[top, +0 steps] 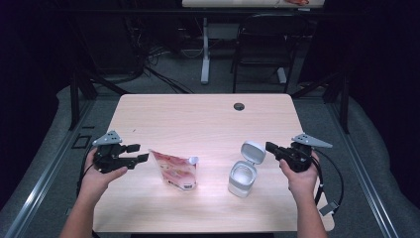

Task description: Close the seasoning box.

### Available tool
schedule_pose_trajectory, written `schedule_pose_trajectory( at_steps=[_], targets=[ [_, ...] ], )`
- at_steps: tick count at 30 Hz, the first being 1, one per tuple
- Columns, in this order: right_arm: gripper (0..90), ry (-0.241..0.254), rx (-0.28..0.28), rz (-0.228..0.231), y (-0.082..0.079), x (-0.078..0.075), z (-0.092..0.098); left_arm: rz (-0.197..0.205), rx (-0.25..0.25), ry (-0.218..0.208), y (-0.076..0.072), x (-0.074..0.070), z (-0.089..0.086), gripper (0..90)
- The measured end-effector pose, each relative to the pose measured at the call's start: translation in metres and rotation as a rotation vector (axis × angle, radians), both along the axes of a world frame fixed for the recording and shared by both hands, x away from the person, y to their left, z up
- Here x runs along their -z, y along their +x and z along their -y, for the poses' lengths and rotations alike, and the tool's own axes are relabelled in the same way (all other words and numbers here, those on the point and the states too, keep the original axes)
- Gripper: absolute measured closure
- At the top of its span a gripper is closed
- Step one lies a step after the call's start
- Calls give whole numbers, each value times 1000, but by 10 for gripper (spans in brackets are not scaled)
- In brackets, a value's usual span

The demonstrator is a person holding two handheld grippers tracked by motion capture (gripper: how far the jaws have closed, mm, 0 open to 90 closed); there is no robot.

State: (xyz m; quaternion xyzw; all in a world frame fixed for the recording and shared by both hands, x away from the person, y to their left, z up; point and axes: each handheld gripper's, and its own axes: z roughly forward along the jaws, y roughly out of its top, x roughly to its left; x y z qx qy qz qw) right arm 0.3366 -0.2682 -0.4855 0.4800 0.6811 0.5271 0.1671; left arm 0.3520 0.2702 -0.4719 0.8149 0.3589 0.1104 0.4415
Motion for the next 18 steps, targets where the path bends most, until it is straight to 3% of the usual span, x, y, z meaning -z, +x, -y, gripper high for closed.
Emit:
schedule_pose_trajectory(
  at_steps=[18],
  targets=[
    [900, 10, -46, -5, -2, -1, -8, 1, -1, -1, 0, 0, -1, 434]
  ],
)
